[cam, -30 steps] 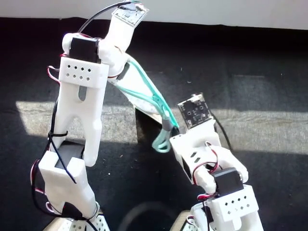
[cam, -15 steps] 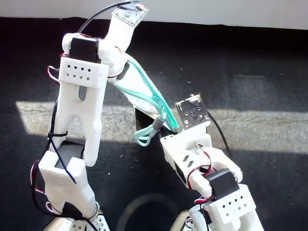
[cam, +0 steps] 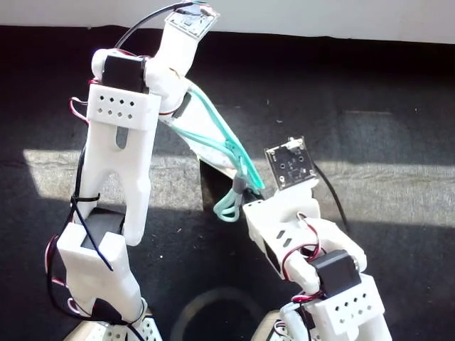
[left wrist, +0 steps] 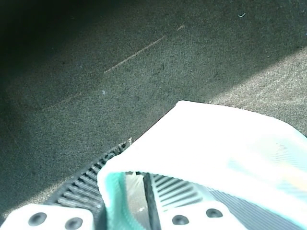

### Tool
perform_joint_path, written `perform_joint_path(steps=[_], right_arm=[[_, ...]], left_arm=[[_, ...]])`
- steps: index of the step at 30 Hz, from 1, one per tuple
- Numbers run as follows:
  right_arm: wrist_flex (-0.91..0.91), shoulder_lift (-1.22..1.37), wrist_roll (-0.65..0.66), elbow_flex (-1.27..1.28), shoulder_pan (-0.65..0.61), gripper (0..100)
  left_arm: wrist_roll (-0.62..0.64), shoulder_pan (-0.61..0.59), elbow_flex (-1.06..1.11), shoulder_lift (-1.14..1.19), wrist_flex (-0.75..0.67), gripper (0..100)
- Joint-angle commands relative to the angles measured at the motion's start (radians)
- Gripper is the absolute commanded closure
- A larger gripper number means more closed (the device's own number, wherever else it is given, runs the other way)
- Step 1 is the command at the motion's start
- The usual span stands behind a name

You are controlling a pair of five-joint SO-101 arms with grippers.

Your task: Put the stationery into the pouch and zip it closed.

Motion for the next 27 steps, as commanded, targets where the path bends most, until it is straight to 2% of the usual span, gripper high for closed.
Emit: perform_joint_path(steps=[1, 15, 21, 27], right_arm=[[0.036, -0.013, -0.009, -0.065, 0.012, 69.2], [0.058, -0.015, -0.009, -0.087, 0.012, 69.2], [0.165, -0.015, -0.009, -0.166, 0.012, 69.2], [0.165, -0.013, -0.011, -0.177, 0.012, 69.2]], left_arm=[[-0.018, -0.038, 0.027, 0.035, 0.0, 99], [-0.018, -0.042, 0.027, 0.035, 0.0, 99], [-0.018, -0.039, 0.027, 0.035, 0.0, 99], [-0.018, -0.036, 0.027, 0.035, 0.0, 99]])
